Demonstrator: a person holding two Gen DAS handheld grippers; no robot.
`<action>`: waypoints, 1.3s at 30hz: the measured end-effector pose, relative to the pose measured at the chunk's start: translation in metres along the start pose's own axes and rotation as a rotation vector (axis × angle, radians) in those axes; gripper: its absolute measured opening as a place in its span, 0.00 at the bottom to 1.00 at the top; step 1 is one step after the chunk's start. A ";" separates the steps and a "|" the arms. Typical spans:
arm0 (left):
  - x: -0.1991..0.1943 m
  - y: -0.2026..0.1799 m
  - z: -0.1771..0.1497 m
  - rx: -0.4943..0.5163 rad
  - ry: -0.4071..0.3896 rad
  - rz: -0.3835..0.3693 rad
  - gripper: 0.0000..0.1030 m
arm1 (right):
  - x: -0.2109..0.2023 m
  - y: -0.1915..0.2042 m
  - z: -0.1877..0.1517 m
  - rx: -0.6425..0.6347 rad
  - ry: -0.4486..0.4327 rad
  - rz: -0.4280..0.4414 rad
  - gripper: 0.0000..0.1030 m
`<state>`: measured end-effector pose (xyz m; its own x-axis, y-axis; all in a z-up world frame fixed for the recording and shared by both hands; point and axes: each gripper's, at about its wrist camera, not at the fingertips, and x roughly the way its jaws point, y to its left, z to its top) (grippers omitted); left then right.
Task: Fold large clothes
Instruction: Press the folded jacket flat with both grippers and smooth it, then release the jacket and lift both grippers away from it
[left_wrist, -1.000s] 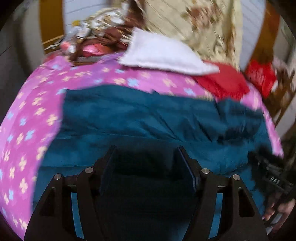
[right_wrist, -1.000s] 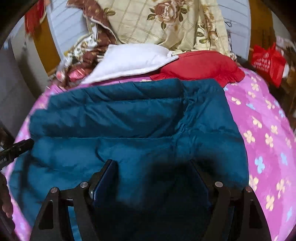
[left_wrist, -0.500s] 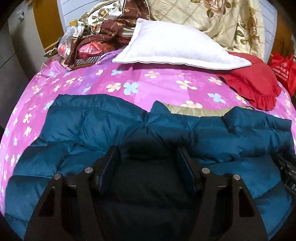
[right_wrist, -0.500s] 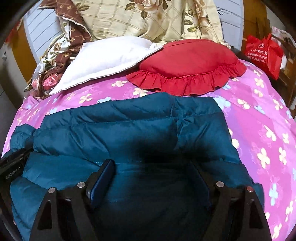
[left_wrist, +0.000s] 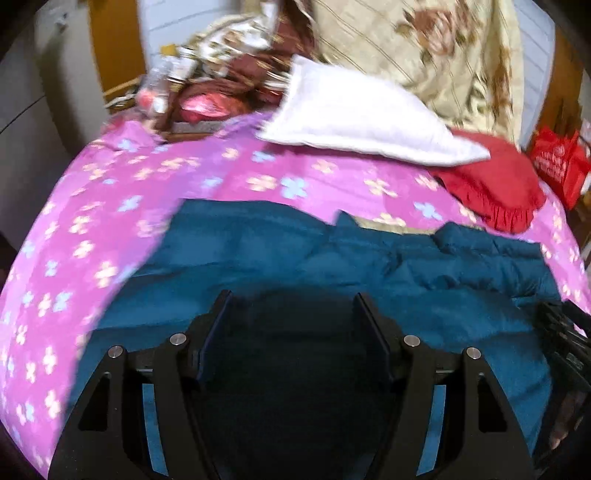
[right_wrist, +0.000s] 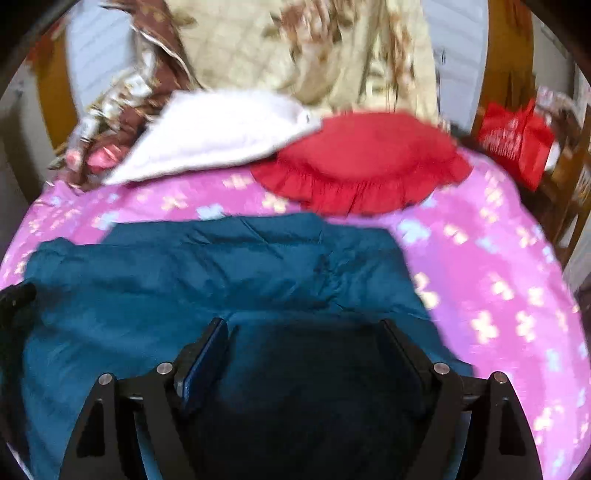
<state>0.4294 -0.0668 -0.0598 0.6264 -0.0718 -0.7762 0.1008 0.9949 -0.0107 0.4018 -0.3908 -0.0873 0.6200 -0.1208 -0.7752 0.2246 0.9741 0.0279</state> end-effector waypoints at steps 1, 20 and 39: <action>-0.007 0.010 -0.002 -0.018 -0.007 0.004 0.65 | -0.018 -0.002 -0.006 -0.005 -0.018 0.012 0.79; 0.023 0.111 -0.058 -0.206 0.054 0.009 0.82 | 0.004 -0.071 -0.067 0.249 0.050 0.120 0.99; -0.015 0.117 -0.101 -0.117 0.006 0.115 0.81 | -0.055 -0.026 -0.106 0.051 0.023 0.024 0.97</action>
<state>0.3539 0.0578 -0.1132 0.6237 0.0428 -0.7805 -0.0621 0.9981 0.0051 0.2827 -0.3890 -0.1121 0.6085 -0.0925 -0.7882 0.2485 0.9654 0.0786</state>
